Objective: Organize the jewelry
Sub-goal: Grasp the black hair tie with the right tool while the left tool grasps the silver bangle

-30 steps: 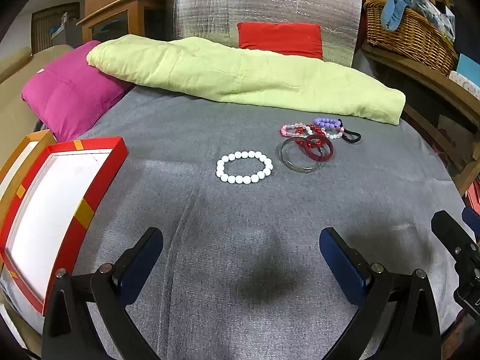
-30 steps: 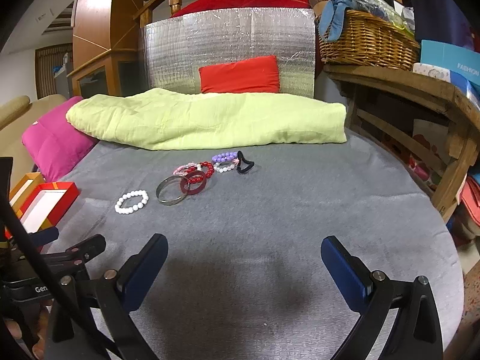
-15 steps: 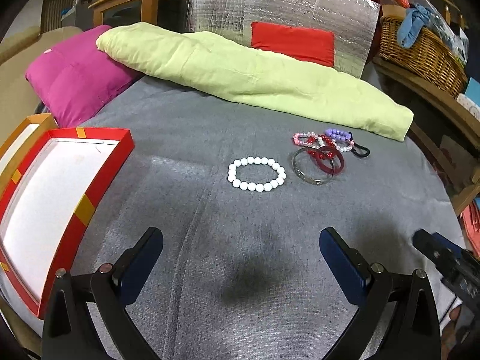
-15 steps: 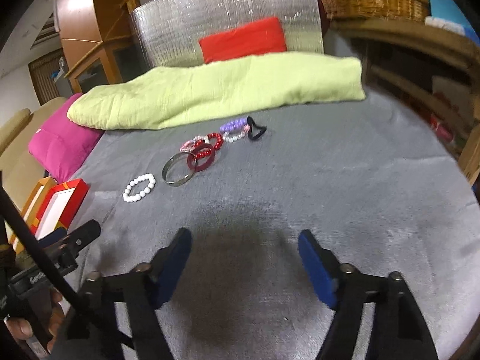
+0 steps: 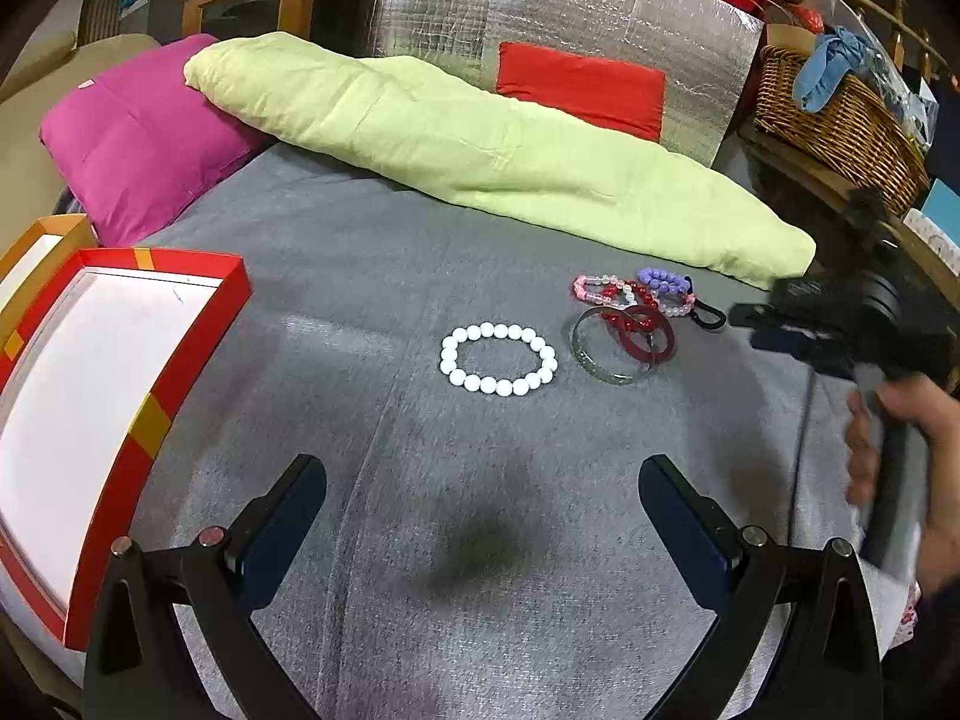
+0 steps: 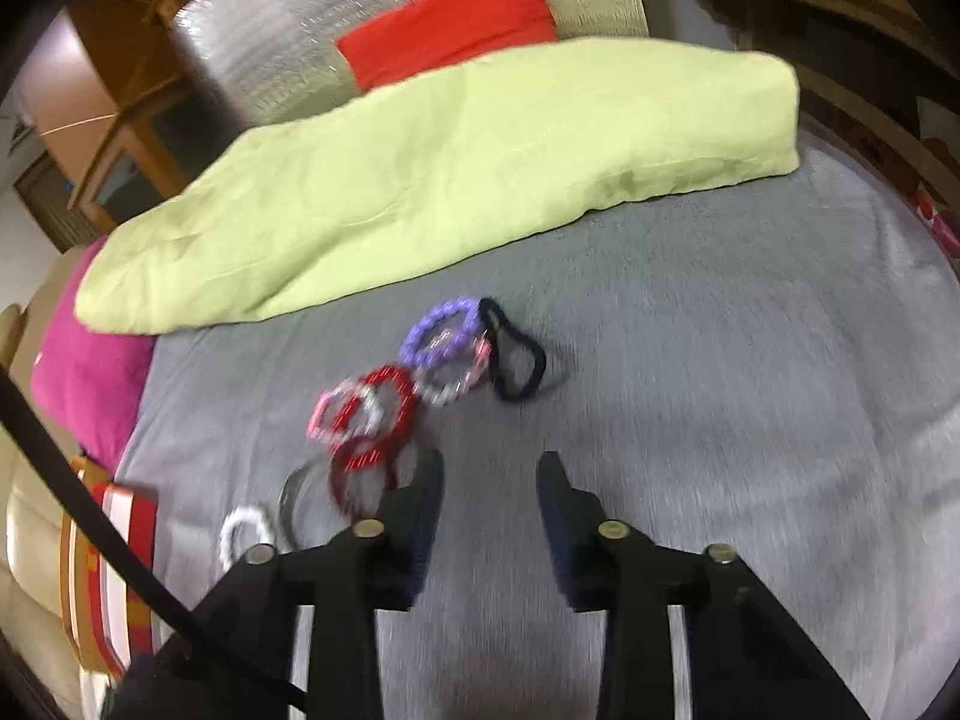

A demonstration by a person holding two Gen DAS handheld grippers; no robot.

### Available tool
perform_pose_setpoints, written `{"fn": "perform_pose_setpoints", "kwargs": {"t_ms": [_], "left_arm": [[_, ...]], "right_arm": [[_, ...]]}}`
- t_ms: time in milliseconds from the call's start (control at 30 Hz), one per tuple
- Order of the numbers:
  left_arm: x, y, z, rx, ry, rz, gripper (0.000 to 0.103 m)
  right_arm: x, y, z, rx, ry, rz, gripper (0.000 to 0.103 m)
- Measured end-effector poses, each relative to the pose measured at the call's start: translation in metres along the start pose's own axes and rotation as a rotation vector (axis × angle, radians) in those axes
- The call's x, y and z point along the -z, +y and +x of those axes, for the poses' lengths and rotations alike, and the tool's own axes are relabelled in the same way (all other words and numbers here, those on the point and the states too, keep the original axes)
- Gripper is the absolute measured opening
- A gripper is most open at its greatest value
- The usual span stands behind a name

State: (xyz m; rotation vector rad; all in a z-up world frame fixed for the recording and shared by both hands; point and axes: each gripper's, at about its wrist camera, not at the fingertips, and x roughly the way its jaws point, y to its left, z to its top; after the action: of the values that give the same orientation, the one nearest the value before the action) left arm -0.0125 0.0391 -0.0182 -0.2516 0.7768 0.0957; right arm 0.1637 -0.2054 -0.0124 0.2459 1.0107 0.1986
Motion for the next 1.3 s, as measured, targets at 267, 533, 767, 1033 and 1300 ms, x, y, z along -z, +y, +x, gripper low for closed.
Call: {"fn": "perform_pose_setpoints", "kwargs": {"t_ms": [267,533,767,1033,1300], "left_arm": [[-0.002,-0.001,0.003,0.031,0.013,-0.009,0.103],[0.0,-0.002,0.005,0.036,0.02,-0.007,0.103],[0.002,-0.005,0.004,0.03,0.018,0.008,0.103],[0.001,-0.004,0.005,0.036,0.018,0.003,0.103],[0.002,-0.006,0.006,0.018,0.014,0.01,0.103]], "right_arm": [[-0.028,0.004,0.038,0.07,0.036,0.009,0.032],[-0.024,-0.007,0.048,0.099,0.045,0.022,0.006],[-0.026,-0.009,0.034,0.102,0.033,-0.003,0.011],[-0.028,0.014,0.06,0.222,0.048,-0.117,0.053],[-0.011,-0.006,0.034,0.131,0.034,-0.081,0.008]]}}
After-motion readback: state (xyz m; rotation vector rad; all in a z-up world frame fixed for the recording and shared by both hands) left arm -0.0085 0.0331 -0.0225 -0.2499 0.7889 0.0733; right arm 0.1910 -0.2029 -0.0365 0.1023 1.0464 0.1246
